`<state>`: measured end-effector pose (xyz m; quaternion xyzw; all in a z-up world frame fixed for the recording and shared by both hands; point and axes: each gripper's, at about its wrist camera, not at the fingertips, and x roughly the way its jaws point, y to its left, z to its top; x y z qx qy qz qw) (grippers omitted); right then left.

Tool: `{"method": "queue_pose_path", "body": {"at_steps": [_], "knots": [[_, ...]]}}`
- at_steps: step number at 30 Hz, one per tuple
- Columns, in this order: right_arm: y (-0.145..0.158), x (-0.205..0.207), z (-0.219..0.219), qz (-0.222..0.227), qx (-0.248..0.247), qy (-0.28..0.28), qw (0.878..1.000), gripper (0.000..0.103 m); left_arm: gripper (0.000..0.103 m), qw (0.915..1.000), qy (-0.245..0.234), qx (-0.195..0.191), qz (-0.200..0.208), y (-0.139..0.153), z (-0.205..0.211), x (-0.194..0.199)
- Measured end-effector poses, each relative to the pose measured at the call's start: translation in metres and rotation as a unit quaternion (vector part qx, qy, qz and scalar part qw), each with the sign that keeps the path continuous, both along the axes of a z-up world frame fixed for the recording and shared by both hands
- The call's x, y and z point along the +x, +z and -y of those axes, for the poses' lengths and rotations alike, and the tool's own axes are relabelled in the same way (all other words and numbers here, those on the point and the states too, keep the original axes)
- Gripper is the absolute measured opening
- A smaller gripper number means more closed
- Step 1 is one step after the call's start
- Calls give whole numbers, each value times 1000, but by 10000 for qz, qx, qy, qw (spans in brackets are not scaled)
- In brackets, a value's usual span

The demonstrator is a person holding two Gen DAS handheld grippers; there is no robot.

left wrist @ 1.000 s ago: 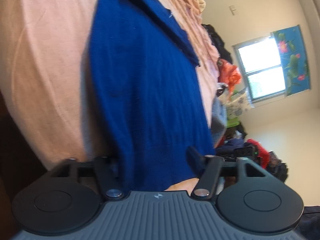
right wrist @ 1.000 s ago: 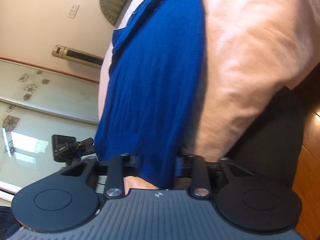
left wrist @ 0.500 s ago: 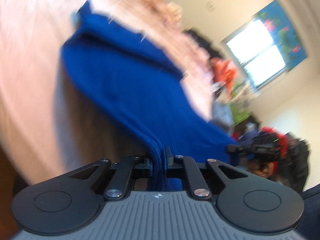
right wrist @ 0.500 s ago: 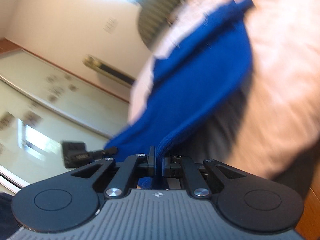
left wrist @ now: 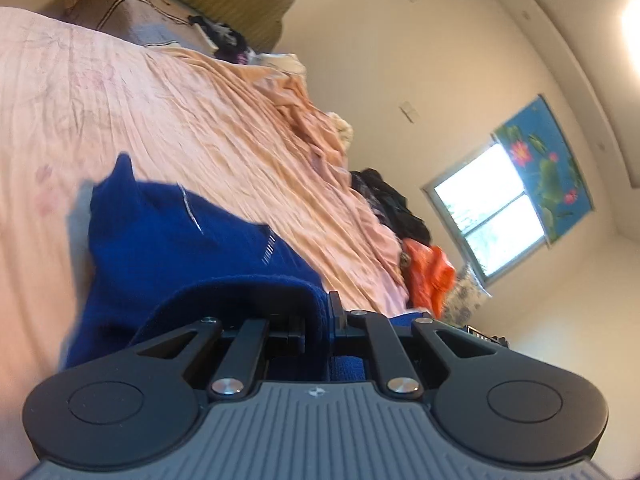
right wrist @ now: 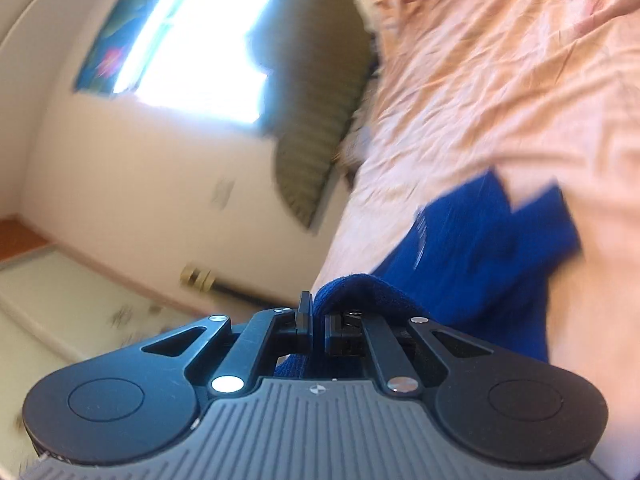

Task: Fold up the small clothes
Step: 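Lift the held hem and fold it over toward the collar with both tools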

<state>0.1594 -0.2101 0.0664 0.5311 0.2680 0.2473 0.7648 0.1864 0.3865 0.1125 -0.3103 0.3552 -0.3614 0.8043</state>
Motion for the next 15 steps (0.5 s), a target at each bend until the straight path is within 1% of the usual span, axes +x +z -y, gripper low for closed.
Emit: {"method": "queue_pose_path", "body": {"at_steps": [1,2,3,4,5,6,7,8,9,10,11,12,13,15], "knots": [[-10,24,1,-208,67,-114,9997,12,10,9999,79,120,53,-3,7,21],[-23,46,1,-384,206,-202,9988,16,10,9992,257,307,45,-11,13,42],[-36,67,-1,-549,265,-346,9975,19,10,9979,539,340,-147,-24,14,66],[-48,82,2,-829,204,-564,9948,34,10,9962,764,167,-375,-38,12,86],[-57,93,2,-1126,63,-725,9910,43,17,9929,978,-36,-682,-50,8,104],[-60,100,1,-1232,-77,-812,9890,56,22,9862,1172,-262,-1136,-60,3,120],[-59,101,-1,-1152,-181,-890,9892,56,34,9794,1286,-596,-1437,-67,-2,128],[-56,100,-4,-991,-319,-878,9907,57,57,9760,1334,-996,-1406,-69,-7,128],[-50,95,-7,-833,-481,-794,9922,57,72,9750,1356,-1292,-1194,-66,-11,126],[-46,91,-11,-700,-615,-685,9933,57,94,9756,1429,-1389,-926,-60,-14,122],[-42,84,-15,-594,-762,-544,9938,57,100,9768,1555,-1316,-663,-51,-18,116],[-36,75,-18,-523,-948,-376,9934,57,100,9782,1658,-1170,-449,-43,-21,110],[-32,64,-23,-447,-1148,-227,9921,57,100,9801,1661,-1040,-330,-38,-24,104],[-24,33,-31,-220,-1558,4,9875,57,100,9831,1629,-756,-356,-35,-30,89]]}}
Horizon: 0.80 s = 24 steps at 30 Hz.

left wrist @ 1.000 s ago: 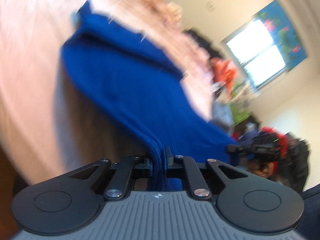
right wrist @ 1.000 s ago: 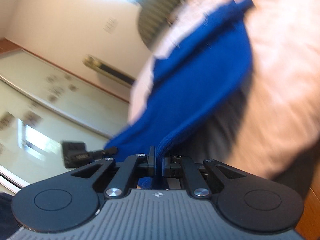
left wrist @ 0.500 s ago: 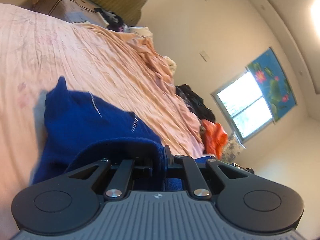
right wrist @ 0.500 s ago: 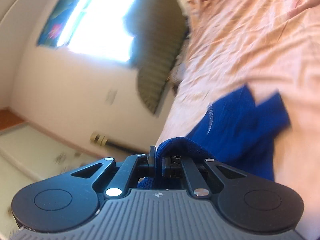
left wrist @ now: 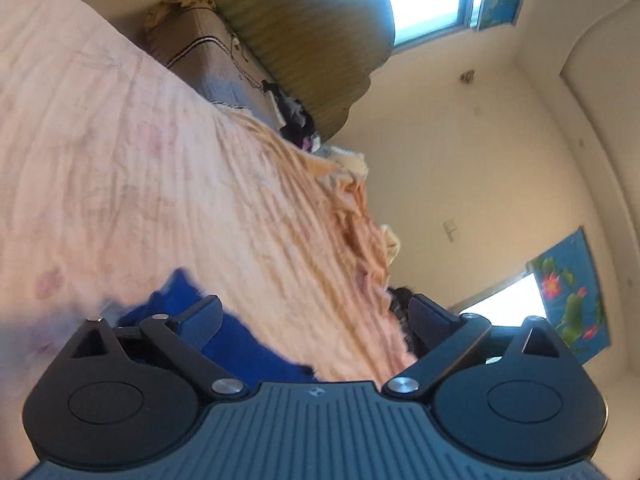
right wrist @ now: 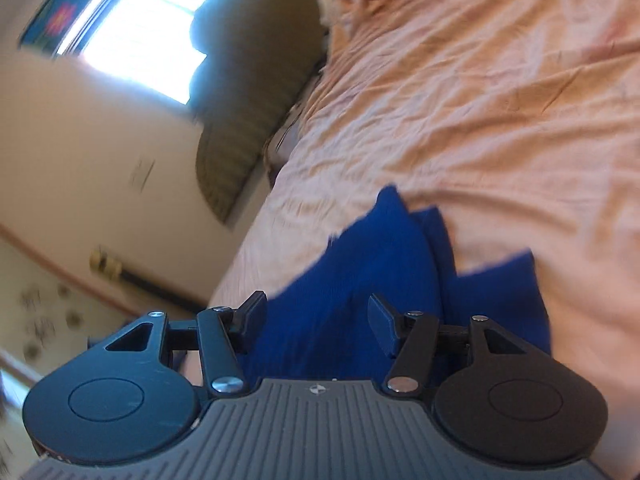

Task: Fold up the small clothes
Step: 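Lift the held hem and fold it over toward the collar with both tools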

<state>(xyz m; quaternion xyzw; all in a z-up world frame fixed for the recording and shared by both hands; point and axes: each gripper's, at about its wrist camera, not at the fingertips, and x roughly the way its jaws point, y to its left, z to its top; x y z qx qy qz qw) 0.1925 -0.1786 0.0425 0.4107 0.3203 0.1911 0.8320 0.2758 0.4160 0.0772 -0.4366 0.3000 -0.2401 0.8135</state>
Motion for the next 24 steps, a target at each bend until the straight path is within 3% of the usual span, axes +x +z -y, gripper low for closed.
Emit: {"method": "queue_pose_path", "body": {"at_steps": [4,6,8,12,15,17,18,19,21,22,23,24], "knots": [[6,-73,-3,-84,-536,288,9981,59,100,9913,297,1218,-406,-15,-9,-59],[-4,-111,-3,-302,-642,271,9971,59,100,9869,425,1478,-495,-28,-14,-96],[-15,-137,-2,-504,-700,193,9961,59,100,9891,485,1272,-555,-38,-19,-133],[-30,-160,1,-618,-363,-163,9973,60,100,9950,713,361,-599,-54,-22,-186],[-38,-139,0,-761,258,-683,9944,60,100,9953,851,317,-322,-55,-4,-185],[-43,-122,-7,-841,511,-1069,9894,47,100,9943,904,531,-175,-56,10,-174],[-47,-114,-10,-942,569,-1176,9870,23,99,9915,1031,762,-197,-55,18,-169],[-50,-108,-14,-1038,538,-1228,9855,10,98,9898,1071,901,-283,-53,24,-165],[-54,-101,-21,-979,393,-1360,9851,9,57,9886,1097,973,-354,-56,33,-155],[-51,-100,-24,-950,300,-1376,9855,9,16,9869,1097,1035,-580,-61,32,-149],[-49,-100,-24,-942,278,-1389,9854,9,9,9825,1116,1156,-945,-68,31,-140],[-45,-101,-24,-878,289,-1414,9856,9,9,9826,1167,998,-1042,-76,27,-136]]}}
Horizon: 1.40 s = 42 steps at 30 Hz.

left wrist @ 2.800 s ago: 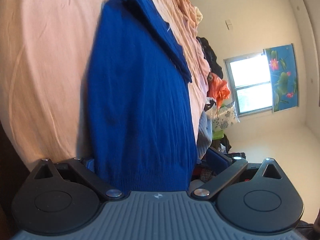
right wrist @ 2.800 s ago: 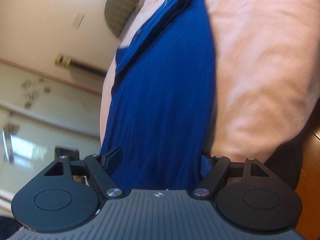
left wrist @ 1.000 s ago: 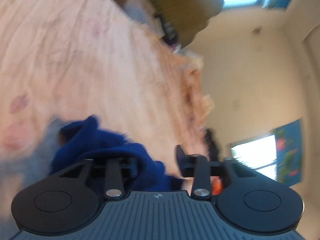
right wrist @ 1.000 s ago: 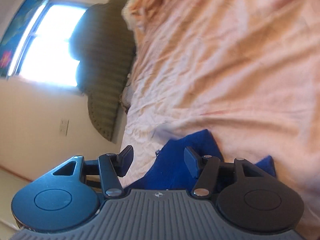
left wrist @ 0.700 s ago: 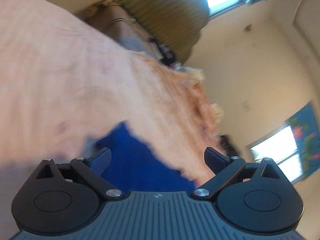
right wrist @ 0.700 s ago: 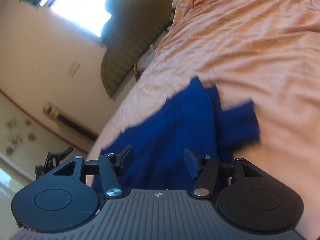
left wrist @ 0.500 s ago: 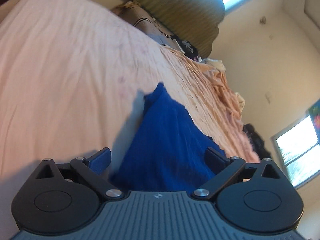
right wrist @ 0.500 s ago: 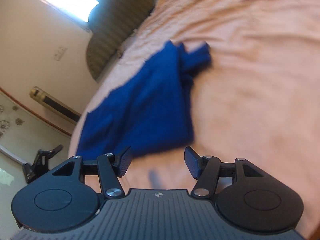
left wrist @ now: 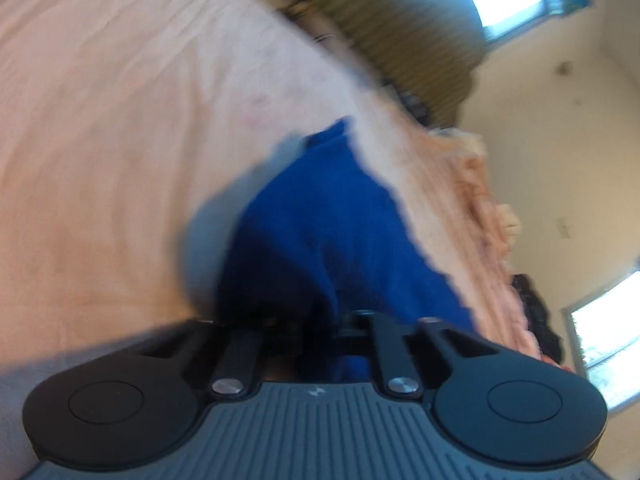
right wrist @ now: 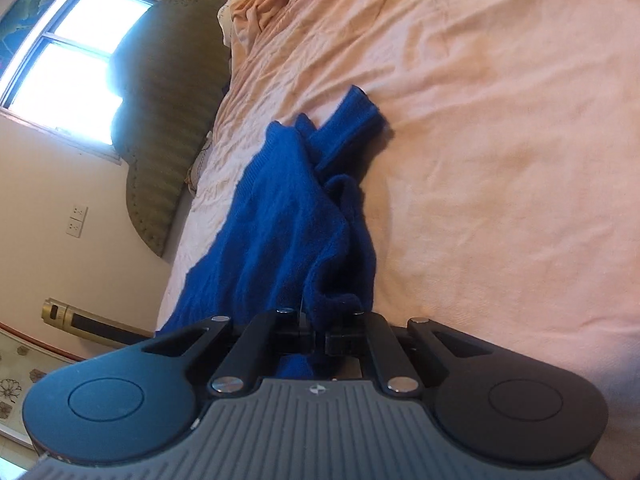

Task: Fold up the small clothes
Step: 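Lift the held hem and fold it over toward the collar with both tools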

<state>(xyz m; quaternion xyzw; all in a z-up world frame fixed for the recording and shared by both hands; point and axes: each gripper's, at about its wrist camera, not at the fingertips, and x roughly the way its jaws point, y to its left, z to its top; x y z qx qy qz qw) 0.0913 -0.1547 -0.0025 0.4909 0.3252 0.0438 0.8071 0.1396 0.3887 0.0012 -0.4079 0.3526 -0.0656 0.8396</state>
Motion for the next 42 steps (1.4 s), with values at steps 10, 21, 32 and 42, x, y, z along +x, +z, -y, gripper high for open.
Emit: {"method": "queue_pose_path", "body": {"at_steps": [10,21,32,42], "knots": [[41,-19,22,540,133,252,9981,8,8,9993,-139,-58,348,41,-18,-27],[13,-35,33,50,20,-104,9999,51,12,9963,-595,-615,-55,17,-47,-43],[2,-27,21,-35,198,102,9997,54,60,9928,-126,-1190,-3,7,-43,-29],[8,-32,24,292,-67,281,9992,10,7,9990,184,-402,2,6,-31,-19]]}}
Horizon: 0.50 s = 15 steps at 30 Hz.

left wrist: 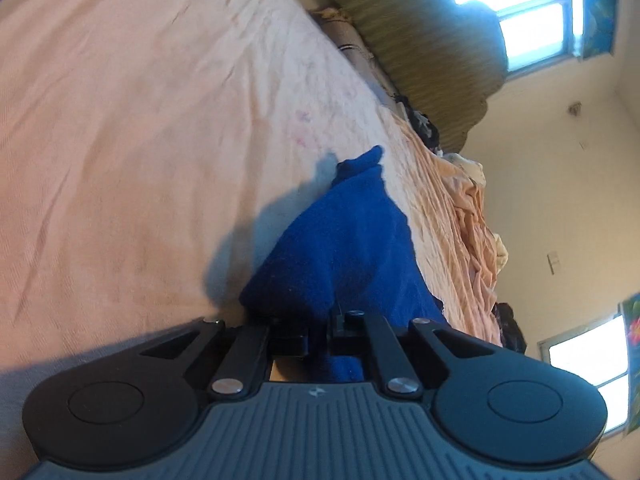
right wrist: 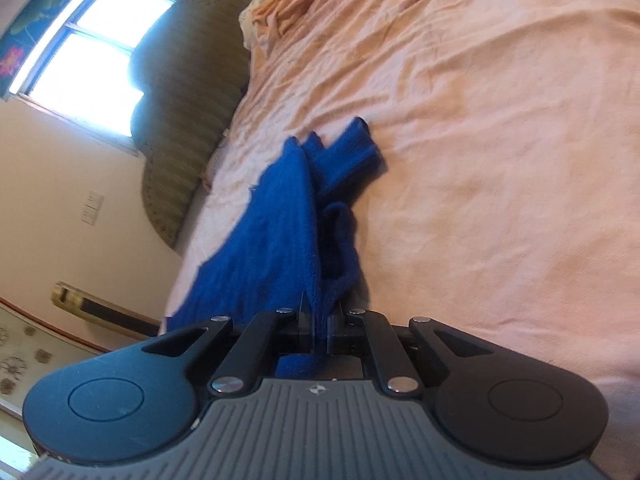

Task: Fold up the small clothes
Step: 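Lift the held hem and fold it over toward the collar with both tools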

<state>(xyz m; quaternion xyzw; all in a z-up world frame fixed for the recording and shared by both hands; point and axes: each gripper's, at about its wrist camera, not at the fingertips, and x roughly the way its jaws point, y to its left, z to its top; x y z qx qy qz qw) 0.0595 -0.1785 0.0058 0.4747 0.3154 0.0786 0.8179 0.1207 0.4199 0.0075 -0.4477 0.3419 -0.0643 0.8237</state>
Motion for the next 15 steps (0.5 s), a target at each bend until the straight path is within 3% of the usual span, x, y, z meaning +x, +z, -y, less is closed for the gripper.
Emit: {"method": "queue_pose_path", "body": {"at_steps": [8,12,14,15], "knots": [[28,-22,16,424,274,122,9987,9,7,9991,-253,-100,315,36,-17,-24],[1,-16,21,-49,333,95,9994,12,7,9993,-365,-47,16,12,-23,-26],[-13,-15,25,-453,253,-165,9985,24,7,9988,-360,-224,-233,-7,-27,-25],[-17,-18,27,-449,322,-190,9983,28,7,9983,-321,-416,-260,-13,-30,-27]]}}
